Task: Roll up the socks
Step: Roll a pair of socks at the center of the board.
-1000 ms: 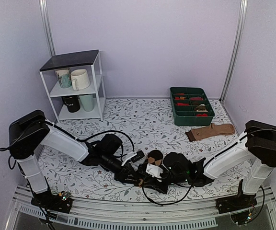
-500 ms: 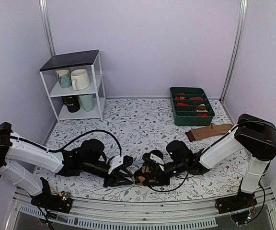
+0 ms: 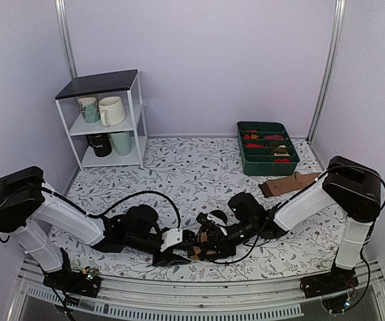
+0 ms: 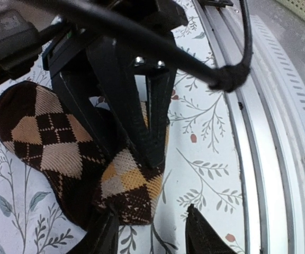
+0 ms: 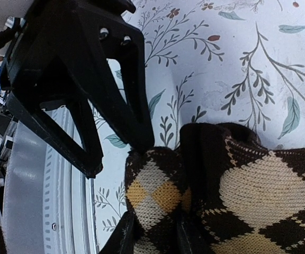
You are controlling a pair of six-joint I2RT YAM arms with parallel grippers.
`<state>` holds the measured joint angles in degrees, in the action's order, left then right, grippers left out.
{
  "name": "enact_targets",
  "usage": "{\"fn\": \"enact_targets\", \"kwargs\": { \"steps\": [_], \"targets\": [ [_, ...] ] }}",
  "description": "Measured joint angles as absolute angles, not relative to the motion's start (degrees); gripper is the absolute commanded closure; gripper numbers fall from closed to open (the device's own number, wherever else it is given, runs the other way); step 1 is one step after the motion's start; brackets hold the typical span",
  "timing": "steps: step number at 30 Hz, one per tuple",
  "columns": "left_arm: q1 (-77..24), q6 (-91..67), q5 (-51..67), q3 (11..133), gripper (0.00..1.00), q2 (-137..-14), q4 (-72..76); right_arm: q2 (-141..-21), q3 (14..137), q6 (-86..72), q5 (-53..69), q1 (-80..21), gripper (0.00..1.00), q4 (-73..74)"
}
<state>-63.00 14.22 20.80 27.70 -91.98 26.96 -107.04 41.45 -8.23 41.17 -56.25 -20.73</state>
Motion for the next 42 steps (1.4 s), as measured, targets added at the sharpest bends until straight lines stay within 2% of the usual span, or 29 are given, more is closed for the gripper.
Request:
{"fn": "enact_targets", "kwargs": {
  "steps": [5,8,24,26,30,34,40,42],
  "targets": [
    [-63.61,14.66,17.45,27.7,0.53,-92.33,29.82,-107.61,41.85,-8.19,41.71,-56.07,0.79,-20.51],
    [-63.94,14.81,15.86,27.7,0.49,-92.31,31.46,-107.81,41.98,-8.19,42.37,-56.12,0.79,-20.38],
    [-66.39,15.86,15.33,28.82,0.51,-97.01,32.58,-108.84,42.76,-8.19,44.91,-56.05,0.79,-19.55],
    [-66.39,15.94,15.29,29.1,0.57,-97.54,32.56,-108.95,42.83,-8.19,45.17,-55.99,0.79,-19.38],
    [-66.43,15.9,14.83,29.93,0.76,-98.21,31.81,-109.32,43.2,-8.19,46.09,-55.79,0.79,-18.94],
    [-66.5,15.77,15.42,31.0,1.0,-98.85,30.41,-109.32,43.42,-8.16,46.74,-55.64,0.77,-17.98],
    [-66.48,15.59,17.15,33.69,1.0,-99.61,27.05,-108.42,43.24,-8.67,47.37,-55.2,0.55,-16.47],
    [-66.48,14.79,17.69,35.09,1.0,-100.05,25.63,-105.58,41.43,-9.39,44.69,-55.18,0.51,-16.56]
  ]
}}
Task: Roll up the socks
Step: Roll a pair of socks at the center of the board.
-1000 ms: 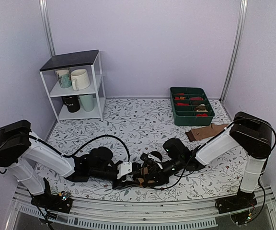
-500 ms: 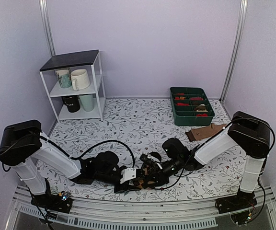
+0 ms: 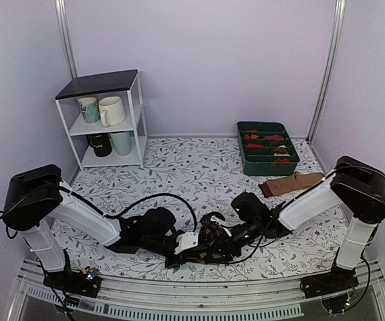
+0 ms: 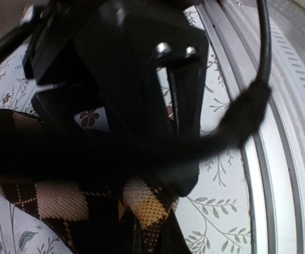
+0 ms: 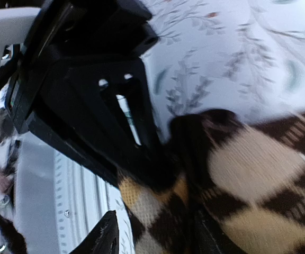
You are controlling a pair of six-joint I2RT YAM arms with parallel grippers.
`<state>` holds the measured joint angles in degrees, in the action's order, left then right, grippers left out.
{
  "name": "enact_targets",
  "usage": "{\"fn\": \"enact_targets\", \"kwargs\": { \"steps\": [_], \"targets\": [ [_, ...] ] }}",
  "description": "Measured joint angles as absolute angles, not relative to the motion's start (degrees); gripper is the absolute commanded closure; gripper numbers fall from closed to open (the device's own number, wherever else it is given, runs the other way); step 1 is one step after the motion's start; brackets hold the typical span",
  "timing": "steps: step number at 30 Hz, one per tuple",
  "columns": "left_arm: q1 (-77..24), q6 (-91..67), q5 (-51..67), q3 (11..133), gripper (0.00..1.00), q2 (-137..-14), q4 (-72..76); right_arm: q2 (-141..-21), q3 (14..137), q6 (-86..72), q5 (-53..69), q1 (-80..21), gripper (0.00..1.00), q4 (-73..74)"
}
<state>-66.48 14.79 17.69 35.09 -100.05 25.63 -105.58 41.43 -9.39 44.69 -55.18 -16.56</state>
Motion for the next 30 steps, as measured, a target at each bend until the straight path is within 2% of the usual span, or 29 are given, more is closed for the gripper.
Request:
{"fn": "enact_targets", "kwargs": {
  "steps": [7,10,14,20,30],
  "targets": [
    [-64.4,8.34,23.16,41.25,1.0,-102.15,17.17,-82.39,26.26,-9.13,26.63,-55.59,0.49,-20.36],
    [-62.59,4.64,27.27,44.73,1.0,-104.03,12.56,-78.19,22.57,-5.93,21.06,-58.35,0.48,-24.75],
    [-60.1,0.36,32.49,47.03,1.0,-105.75,9.04,-78.76,20.82,-1.8,16.49,-62.46,0.48,-27.35],
    [-57.23,-3.62,37.39,47.46,1.0,-106.21,5.74,-86.0,21.82,3.25,11.29,-68.16,0.48,-29.32],
    [-56.18,-4.86,39.79,48.1,1.0,-106.91,4.19,-88.86,24.1,7.46,4.49,-70.39,0.48,-31.09]
  ]
}}
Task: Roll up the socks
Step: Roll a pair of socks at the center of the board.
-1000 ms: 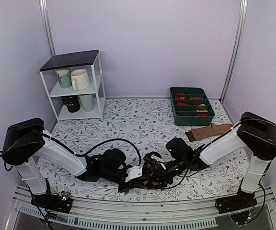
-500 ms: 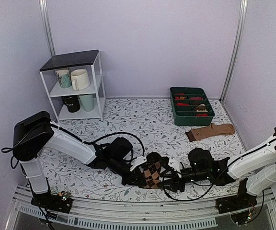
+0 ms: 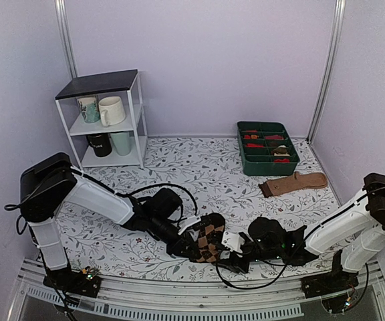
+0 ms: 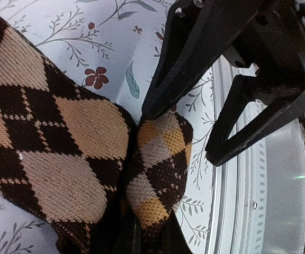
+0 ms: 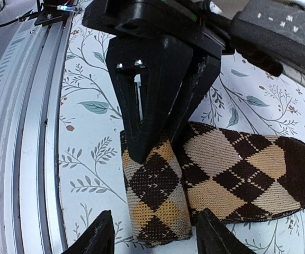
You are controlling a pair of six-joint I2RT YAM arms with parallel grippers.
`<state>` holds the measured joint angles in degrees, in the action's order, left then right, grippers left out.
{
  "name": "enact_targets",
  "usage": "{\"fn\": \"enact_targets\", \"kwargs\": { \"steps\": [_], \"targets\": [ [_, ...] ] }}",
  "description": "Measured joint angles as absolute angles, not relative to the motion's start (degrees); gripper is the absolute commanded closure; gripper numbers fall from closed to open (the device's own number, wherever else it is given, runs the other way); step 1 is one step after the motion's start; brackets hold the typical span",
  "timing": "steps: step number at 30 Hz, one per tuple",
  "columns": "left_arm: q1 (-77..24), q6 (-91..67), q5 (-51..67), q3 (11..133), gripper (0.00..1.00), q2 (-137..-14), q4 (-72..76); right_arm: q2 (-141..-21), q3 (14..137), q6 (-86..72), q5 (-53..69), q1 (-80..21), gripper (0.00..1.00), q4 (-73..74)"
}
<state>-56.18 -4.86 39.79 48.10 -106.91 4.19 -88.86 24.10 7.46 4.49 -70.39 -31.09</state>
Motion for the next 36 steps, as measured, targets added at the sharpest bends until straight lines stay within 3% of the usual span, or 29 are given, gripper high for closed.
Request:
{"fn": "enact_targets", "kwargs": {
  "steps": [11,17,21,23,28,30,36],
  "targets": [
    [-55.9,-5.04,40.8,48.27,1.0,-107.39,4.23,-93.58,27.22,8.38,5.65,-71.16,0.48,-33.67],
    [-55.79,-5.06,40.84,48.27,1.0,-107.39,4.23,-96.07,28.53,7.57,5.65,-71.18,0.6,-34.39],
    [-55.75,-5.15,40.93,48.27,0.9,-107.39,4.21,-97.1,28.86,6.26,5.17,-71.05,0.75,-34.54],
    [-55.7,-5.23,40.95,48.27,0.8,-107.33,4.21,-97.69,29.1,5.61,5.3,-70.96,0.79,-34.7],
    [-55.57,-4.97,39.57,47.7,0.72,-105.6,3.42,-99.22,30.04,3.2,5.89,-70.96,0.83,-35.66],
    [-55.61,-4.29,38.26,46.83,0.54,-103.96,3.29,-99.74,30.3,2.33,6.2,-70.83,0.83,-36.18],
    [-56.18,0.38,33.34,40.1,0.41,-92.84,7.29,-99.94,30.37,-1.65,11.38,-67.9,0.83,-36.29]
  ]
}}
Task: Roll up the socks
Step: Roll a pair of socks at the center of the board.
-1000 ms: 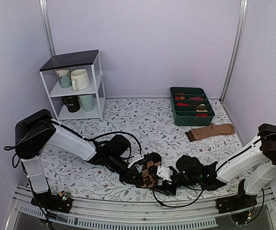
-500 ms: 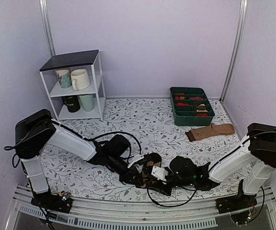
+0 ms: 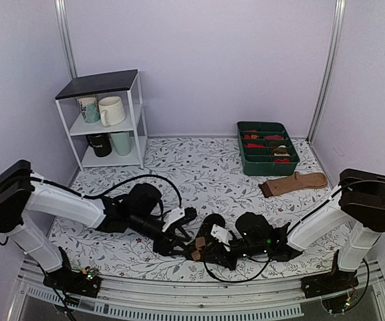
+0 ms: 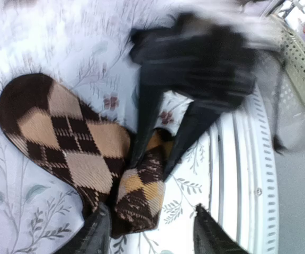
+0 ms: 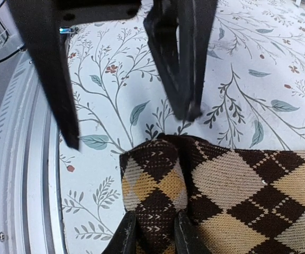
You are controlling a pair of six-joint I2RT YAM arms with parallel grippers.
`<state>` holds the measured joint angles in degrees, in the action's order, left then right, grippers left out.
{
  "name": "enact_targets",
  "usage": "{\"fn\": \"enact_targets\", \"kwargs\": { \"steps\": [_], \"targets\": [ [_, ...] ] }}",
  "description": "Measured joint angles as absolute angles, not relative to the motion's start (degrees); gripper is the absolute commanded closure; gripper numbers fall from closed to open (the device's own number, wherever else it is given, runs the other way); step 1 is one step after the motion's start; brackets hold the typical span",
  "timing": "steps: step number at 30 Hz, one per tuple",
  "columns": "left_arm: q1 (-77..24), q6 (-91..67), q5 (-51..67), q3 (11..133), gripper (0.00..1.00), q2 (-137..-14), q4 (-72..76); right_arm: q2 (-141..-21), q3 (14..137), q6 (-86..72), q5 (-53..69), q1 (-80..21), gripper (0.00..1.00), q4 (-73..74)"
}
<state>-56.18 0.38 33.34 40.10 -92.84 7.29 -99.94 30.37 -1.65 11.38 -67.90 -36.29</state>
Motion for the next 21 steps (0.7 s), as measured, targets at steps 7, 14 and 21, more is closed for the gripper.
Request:
{"fn": "enact_targets", "kwargs": {
  "steps": [7,14,21],
  "targets": [
    [-60.16,9.69,29.26,30.76,0.4,-82.0,15.62,-100.95,32.42,-5.34,24.73,-60.93,0.82,-32.14],
    [-61.21,14.46,26.28,29.43,0.4,-86.54,20.12,-105.38,37.89,-7.09,37.32,-56.62,0.83,-25.65],
    [-61.98,16.99,24.14,30.3,0.39,-92.33,23.51,-107.37,41.06,-7.09,41.45,-55.77,0.83,-21.96]
  ]
}}
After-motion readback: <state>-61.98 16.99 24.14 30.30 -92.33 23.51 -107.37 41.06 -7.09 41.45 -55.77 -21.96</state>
